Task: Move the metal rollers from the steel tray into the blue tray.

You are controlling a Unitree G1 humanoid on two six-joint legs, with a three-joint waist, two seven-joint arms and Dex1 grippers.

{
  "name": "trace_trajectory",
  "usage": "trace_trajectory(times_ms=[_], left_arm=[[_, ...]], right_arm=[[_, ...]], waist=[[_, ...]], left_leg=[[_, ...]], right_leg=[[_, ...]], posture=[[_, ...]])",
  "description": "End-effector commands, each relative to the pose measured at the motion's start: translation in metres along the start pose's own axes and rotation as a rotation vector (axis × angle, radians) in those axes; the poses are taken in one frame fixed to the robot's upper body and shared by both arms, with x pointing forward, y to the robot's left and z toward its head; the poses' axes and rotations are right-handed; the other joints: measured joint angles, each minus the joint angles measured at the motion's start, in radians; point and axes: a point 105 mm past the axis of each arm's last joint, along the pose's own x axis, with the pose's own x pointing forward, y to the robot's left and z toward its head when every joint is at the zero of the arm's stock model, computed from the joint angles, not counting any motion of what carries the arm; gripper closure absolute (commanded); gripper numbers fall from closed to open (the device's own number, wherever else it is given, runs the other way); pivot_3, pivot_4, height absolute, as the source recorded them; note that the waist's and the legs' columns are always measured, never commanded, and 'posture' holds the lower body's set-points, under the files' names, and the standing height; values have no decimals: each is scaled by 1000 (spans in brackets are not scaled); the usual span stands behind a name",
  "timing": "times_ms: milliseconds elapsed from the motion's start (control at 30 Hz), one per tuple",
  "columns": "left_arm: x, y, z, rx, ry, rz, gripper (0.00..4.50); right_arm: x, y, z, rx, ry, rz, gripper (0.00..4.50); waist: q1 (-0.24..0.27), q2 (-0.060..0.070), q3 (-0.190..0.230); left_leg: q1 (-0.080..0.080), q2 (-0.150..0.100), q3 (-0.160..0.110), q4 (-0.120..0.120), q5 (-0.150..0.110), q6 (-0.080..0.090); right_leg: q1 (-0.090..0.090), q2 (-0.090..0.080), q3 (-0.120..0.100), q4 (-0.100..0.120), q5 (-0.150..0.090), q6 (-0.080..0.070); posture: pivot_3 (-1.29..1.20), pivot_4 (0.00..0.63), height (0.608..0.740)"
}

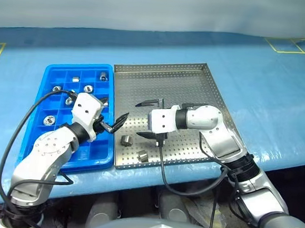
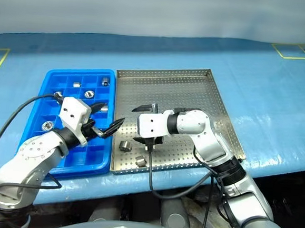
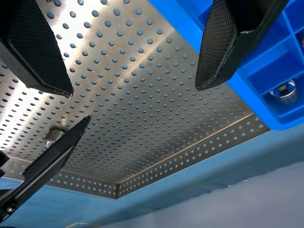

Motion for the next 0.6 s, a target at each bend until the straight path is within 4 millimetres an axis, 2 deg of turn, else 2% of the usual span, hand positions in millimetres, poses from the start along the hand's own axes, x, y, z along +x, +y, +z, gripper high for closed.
trace_trajectory(times_ms=[33, 267, 433, 600], left_arm=[[-4, -1, 14, 29, -43, -5, 34], [-1, -5, 15, 32, -42, -21, 34], [0, -7, 14, 35, -39, -28, 34], [0, -6, 14, 37, -36, -23, 34]], right_arm=[[-3, 6, 16, -11, -69, 21, 0], [-11, 25, 7, -226, 40, 197, 0], [-18, 37, -12, -401, 146, 357, 0], [-22, 59, -13, -513, 143, 541, 0]], waist=[[2, 0, 0], [0, 1, 0], [-5, 1, 1], [-5, 2, 1]], left_leg=[[-1, -1, -1, 0, 0, 0], [-3, -1, -1, 0, 0, 0], [-2, -1, -2, 0, 0, 0], [-2, -1, -2, 0, 2, -3]], right_leg=[[0, -1, -1, 0, 0, 0], [-1, -1, -2, -1, 2, 3], [-1, -1, -2, -1, 2, 3], [-1, -1, -3, -1, 2, 3]], posture=[[-196, 150, 740], [-203, 150, 740], [-205, 150, 740], [-196, 150, 740]])
